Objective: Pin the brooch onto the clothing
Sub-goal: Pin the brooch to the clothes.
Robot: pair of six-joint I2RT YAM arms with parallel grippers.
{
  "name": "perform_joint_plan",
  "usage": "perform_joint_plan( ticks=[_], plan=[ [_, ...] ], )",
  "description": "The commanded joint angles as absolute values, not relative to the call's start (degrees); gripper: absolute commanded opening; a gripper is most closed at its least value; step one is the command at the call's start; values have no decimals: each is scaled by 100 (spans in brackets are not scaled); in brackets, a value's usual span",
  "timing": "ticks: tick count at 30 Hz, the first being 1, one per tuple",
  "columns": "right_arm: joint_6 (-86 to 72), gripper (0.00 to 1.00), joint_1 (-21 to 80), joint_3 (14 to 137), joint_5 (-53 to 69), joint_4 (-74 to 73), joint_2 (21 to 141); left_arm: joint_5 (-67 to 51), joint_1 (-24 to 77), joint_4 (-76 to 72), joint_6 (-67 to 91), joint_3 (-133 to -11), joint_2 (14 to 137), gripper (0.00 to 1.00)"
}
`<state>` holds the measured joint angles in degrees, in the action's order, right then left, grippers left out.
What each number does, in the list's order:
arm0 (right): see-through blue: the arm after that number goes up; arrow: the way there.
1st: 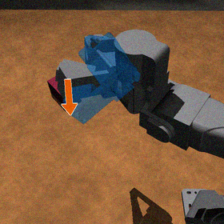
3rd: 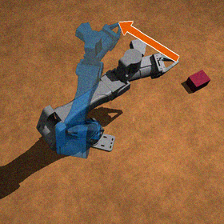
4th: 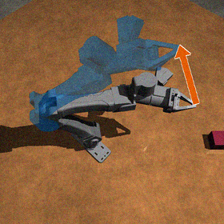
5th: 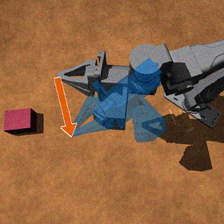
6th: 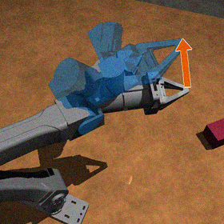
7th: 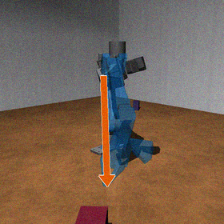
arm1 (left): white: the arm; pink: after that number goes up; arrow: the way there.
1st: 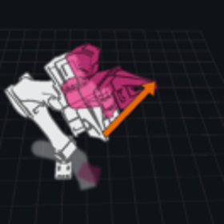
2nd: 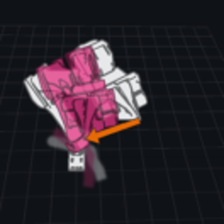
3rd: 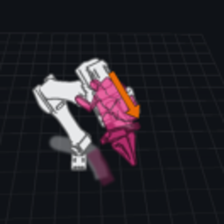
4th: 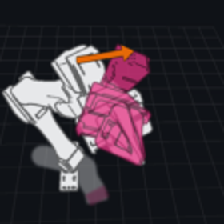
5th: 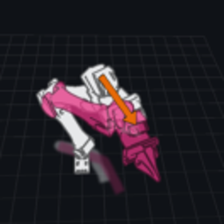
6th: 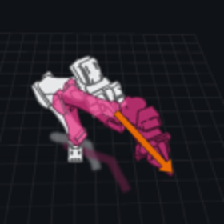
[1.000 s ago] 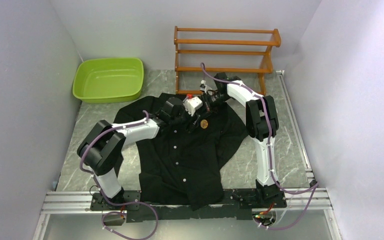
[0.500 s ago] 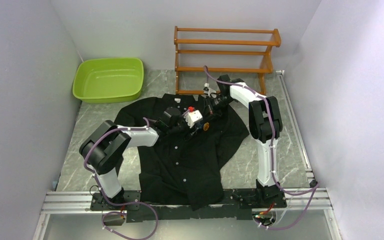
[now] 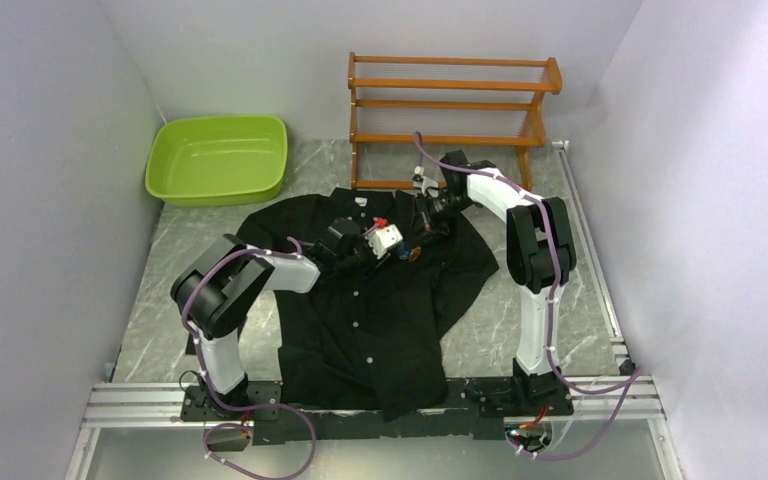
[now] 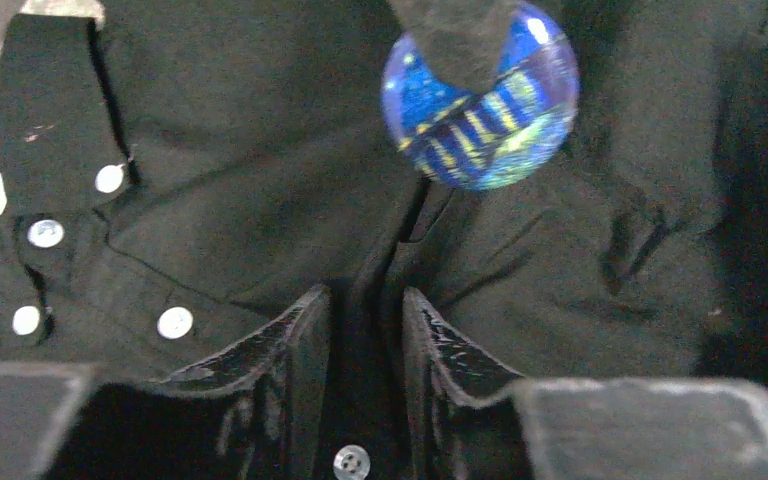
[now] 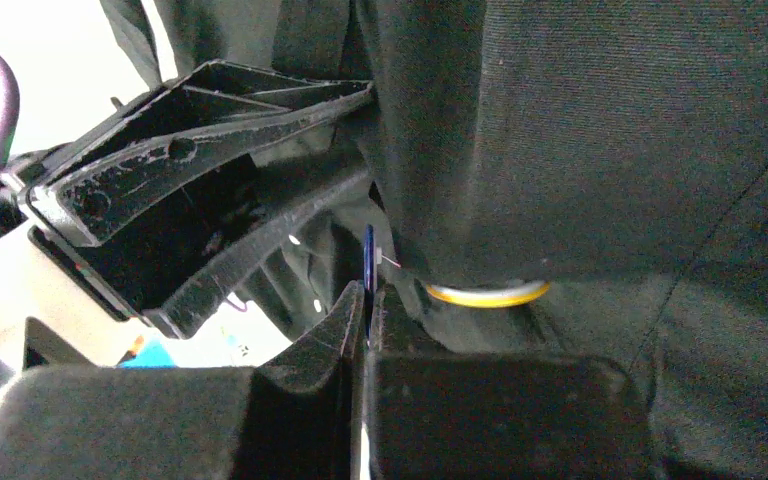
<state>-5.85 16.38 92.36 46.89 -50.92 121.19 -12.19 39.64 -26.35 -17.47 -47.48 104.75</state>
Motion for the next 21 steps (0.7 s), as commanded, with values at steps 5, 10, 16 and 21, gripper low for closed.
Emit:
perform_joint_plan(
  ticks=[5, 10, 16, 21],
  plan=[
    [-727, 0, 1591, 9017, 4573, -4945, 11554, -964, 3594, -2864, -1743, -4615, 10697, 3],
    [-782, 0, 1591, 8883, 4533, -4877, 11423, -784, 3532, -2944, -1815, -4434, 10637, 3],
    [-757, 0, 1576, 8790, 4209, -4978, 11354, -777, 3343, -2848, -1803, -4203, 10294, 3],
    [-731, 0, 1560, 8691, 4122, -4982, 11225, -791, 3274, -2964, -1684, -4055, 10075, 3]
  ],
)
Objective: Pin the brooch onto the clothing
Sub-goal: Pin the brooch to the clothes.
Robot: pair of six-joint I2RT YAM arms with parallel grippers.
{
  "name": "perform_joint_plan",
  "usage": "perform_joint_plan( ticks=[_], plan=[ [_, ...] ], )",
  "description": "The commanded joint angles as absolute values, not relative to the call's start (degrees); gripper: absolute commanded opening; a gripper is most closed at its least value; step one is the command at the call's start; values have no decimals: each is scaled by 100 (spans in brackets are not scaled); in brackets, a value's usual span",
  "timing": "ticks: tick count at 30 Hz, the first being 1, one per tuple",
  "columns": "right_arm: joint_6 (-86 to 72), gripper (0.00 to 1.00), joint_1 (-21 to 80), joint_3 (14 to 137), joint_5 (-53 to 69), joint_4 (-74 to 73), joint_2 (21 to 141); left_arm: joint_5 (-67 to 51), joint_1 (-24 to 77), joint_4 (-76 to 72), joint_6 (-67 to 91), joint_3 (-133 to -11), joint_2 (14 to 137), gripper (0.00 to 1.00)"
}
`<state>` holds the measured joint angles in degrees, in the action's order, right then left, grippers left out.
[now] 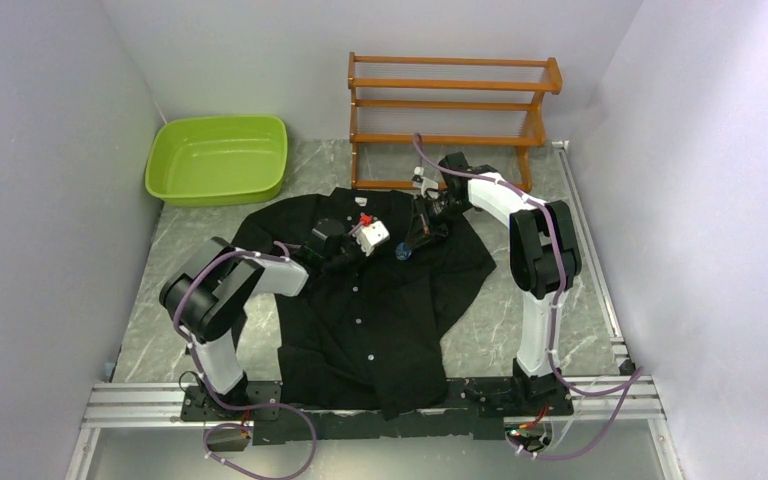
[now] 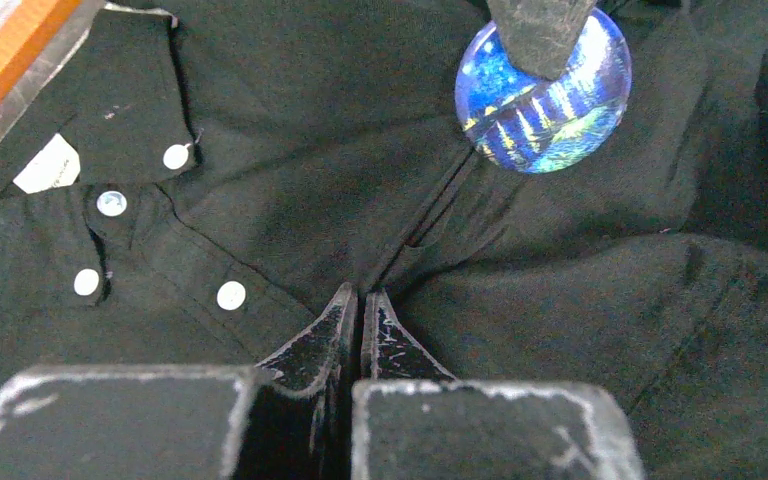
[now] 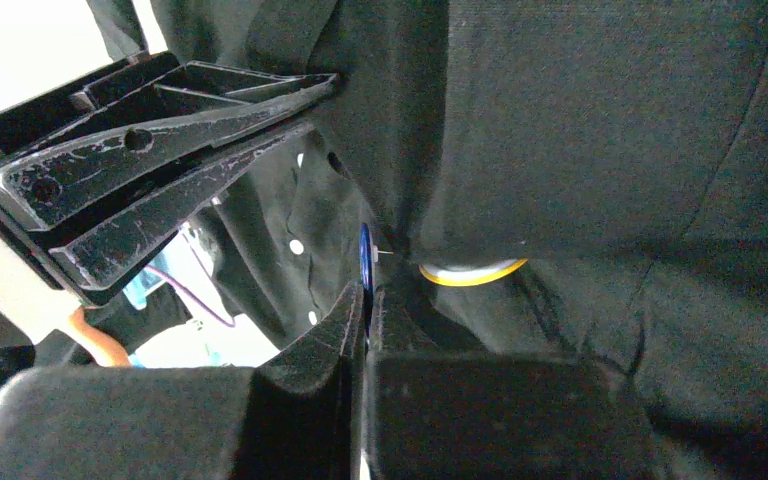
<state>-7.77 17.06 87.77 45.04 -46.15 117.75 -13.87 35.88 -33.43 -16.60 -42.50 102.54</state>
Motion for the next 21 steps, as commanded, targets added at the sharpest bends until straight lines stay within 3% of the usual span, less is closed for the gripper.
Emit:
perform_joint_plan(
  ticks=[1, 14, 17, 19, 20, 21],
  plan=[
    [-741, 0, 1550, 8668, 4121, -4971, 11187, -788, 3269, -2924, -1673, -4074, 10075, 3],
    [-817, 0, 1534, 8642, 4090, -4948, 11073, -1278, 3281, -2965, -1931, -4055, 9803, 4],
    [-1112, 0, 1578, 8687, 4120, -4759, 11093, -1494, 3361, -3247, -1976, -3945, 9425, 40],
    [-1321, 0, 1655, 8697, 4028, -4658, 11083, -1535, 3439, -3577, -1986, -3826, 9204, 57],
    [-1427, 0, 1689, 8681, 3994, -4598, 11069, -1656, 3503, -3669, -2184, -3783, 9067, 77],
    [-1524, 0, 1724, 8657, 3986, -4547, 11054, -1742, 3548, -3690, -2306, -3758, 9015, 86]
  ],
)
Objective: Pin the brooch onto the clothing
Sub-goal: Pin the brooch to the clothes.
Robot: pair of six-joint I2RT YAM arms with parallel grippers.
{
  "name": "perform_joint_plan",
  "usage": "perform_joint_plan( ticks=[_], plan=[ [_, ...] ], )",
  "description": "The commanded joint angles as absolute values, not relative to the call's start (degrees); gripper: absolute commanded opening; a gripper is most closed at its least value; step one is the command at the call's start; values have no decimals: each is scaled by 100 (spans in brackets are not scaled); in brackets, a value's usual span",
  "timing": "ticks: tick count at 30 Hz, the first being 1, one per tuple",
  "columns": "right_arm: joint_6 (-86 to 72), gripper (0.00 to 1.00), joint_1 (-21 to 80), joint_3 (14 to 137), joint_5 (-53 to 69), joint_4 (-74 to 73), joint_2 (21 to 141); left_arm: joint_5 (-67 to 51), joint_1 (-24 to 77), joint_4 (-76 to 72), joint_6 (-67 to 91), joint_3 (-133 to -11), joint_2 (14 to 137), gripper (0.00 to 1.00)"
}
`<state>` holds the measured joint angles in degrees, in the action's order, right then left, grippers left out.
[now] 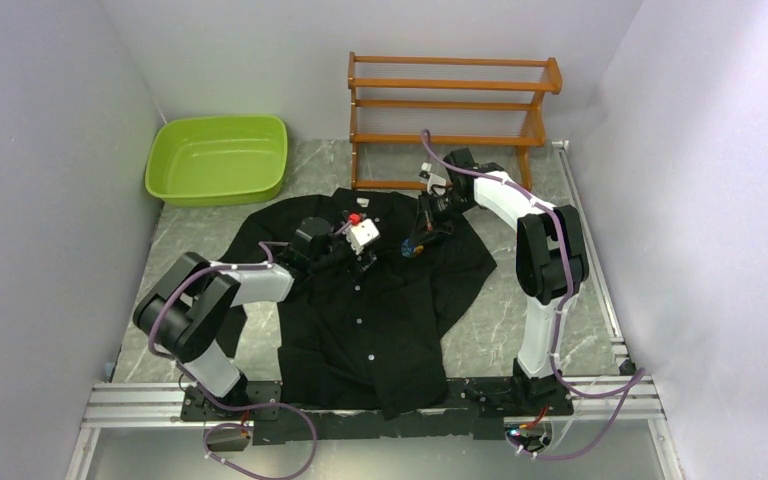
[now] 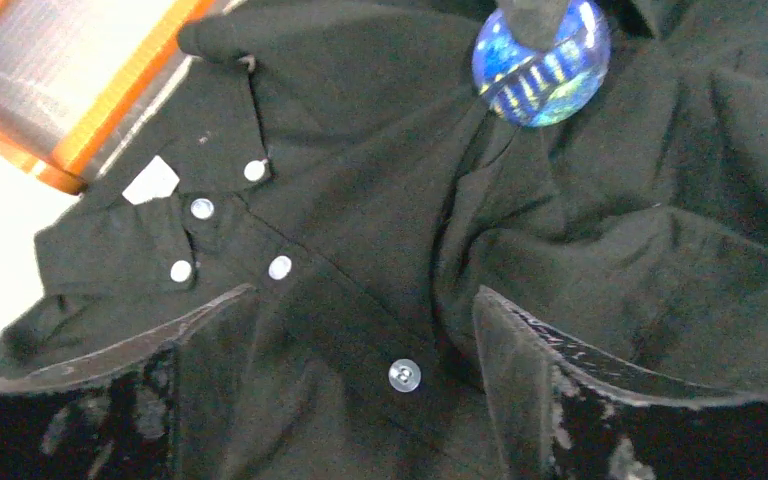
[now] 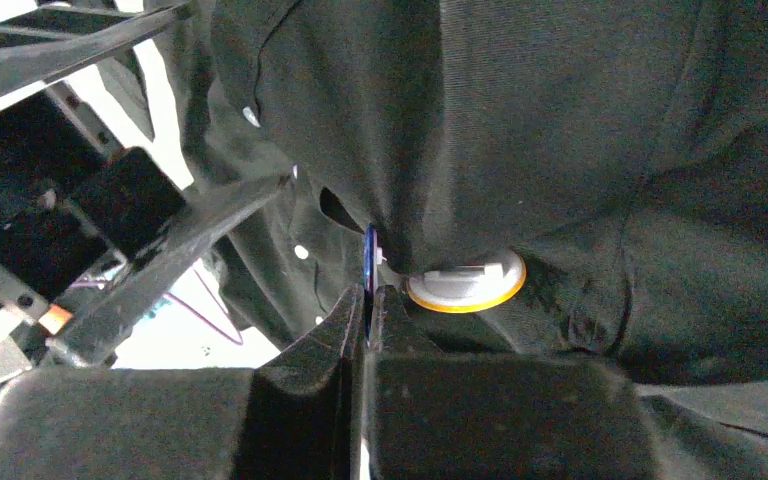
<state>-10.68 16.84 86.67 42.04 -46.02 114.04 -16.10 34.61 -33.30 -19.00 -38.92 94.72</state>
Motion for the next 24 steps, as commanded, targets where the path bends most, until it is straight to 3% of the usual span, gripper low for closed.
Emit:
perform_joint_plan(
  ticks=[1, 4, 12, 24],
  plan=[
    [-1632, 0, 1757, 8629, 3959, -4473, 11040, -1764, 3652, -3722, -2538, -3734, 8926, 90],
    [-1874, 0, 1818, 8625, 3801, -4368, 11014, -1857, 3892, -3868, -2911, -3701, 8842, 87],
    [-2171, 0, 1872, 8770, 3588, -4326, 10987, -1149, 4836, -5381, -3066, -3738, 9575, 70],
    [-2170, 0, 1872, 8746, 3680, -4305, 10901, 473, 5198, -6795, -2919, -4201, 10904, 57]
  ],
)
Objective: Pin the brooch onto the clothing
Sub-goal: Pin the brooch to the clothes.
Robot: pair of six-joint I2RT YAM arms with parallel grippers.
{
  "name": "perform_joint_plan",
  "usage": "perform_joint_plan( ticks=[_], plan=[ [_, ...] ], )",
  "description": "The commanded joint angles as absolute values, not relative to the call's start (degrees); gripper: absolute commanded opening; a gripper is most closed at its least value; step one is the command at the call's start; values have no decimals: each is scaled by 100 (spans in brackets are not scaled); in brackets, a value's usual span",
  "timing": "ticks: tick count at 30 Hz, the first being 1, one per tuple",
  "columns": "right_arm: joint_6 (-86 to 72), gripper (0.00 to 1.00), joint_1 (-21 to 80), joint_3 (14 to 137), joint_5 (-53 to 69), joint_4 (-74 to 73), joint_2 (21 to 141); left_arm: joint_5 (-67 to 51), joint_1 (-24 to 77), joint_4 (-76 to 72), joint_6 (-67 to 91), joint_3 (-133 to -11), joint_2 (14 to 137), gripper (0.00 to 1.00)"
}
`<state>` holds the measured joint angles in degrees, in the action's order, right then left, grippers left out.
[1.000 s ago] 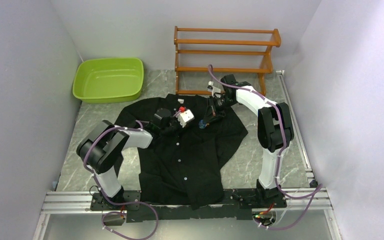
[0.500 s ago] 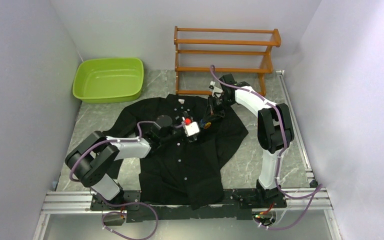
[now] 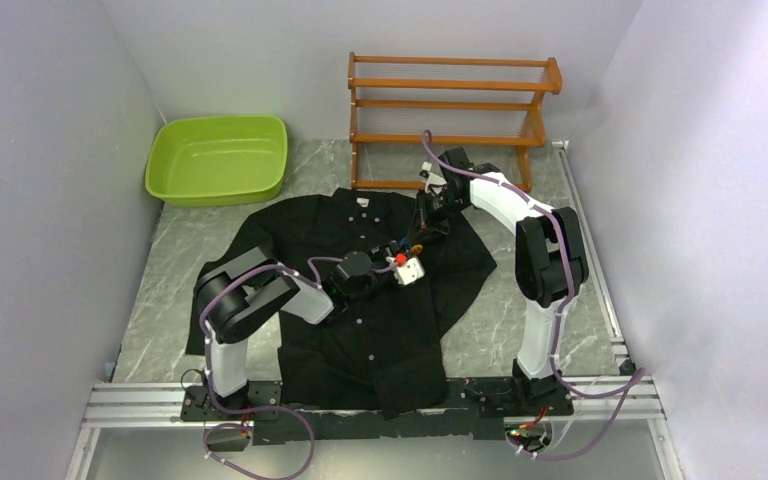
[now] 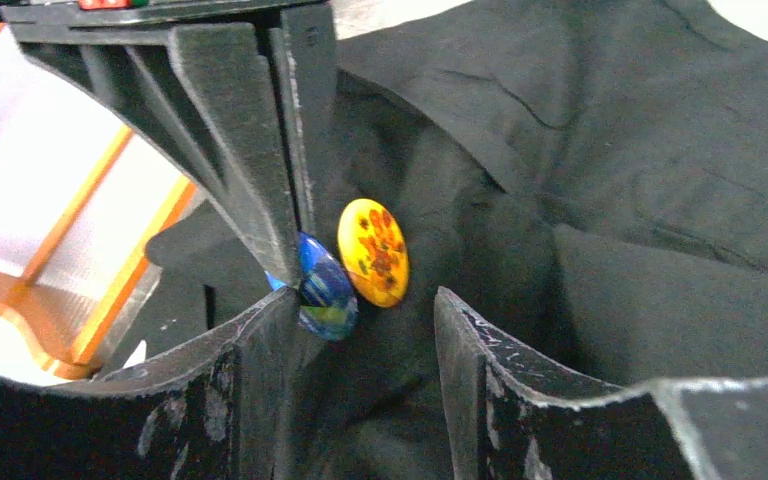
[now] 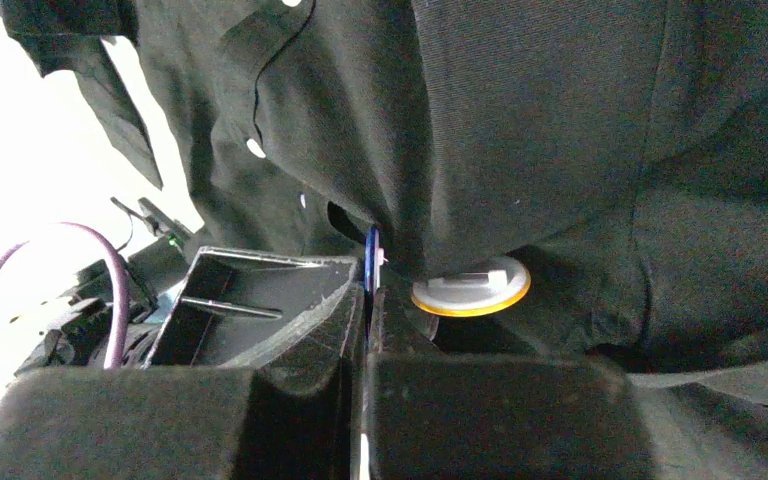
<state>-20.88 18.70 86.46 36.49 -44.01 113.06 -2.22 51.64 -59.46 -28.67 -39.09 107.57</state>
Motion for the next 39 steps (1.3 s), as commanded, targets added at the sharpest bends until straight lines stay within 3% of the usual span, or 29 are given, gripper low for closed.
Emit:
perform_joint_plan(
  ticks=[1, 9, 14, 16, 20, 23, 25, 26, 33, 36, 39],
  plan=[
    [-2170, 0, 1878, 8745, 3701, -4299, 10906, 512, 5200, -6814, -2963, -4229, 10940, 56],
    [-2119, 0, 1872, 8770, 3800, -4319, 10939, 516, 5183, -6508, -3038, -4504, 11032, 44],
    [-2126, 0, 1872, 8798, 3827, -4324, 10935, 524, 5167, -6446, -3016, -4569, 11104, 13],
    [-2150, 0, 1872, 8798, 3847, -4302, 10922, 619, 5156, -6435, -2987, -4587, 11131, 14],
    [-2147, 0, 1873, 8822, 3890, -4310, 10911, 663, 5130, -6202, -2892, -4625, 11110, 31],
    [-2153, 0, 1872, 8816, 3918, -4294, 10908, 496, 5098, -6075, -2849, -4645, 11105, 24],
    [-2154, 0, 1879, 8815, 3937, -4297, 10919, 425, 5089, -6097, -2854, -4636, 11109, 7],
    [-2149, 0, 1873, 8822, 3944, -4298, 10928, 422, 5089, -6137, -2852, -4621, 11098, 3],
    [-2095, 0, 1856, 8845, 4109, -4191, 10955, 193, 5087, -5858, -2716, -4529, 10827, 3],
    [-2124, 17, 1823, 8812, 4237, -3983, 10882, 158, 5089, -5684, -2498, -4460, 10589, 3],
    [-2139, 49, 1812, 8696, 4297, -3632, 10659, 230, 5080, -5696, -2203, -4293, 10349, 3]
  ],
)
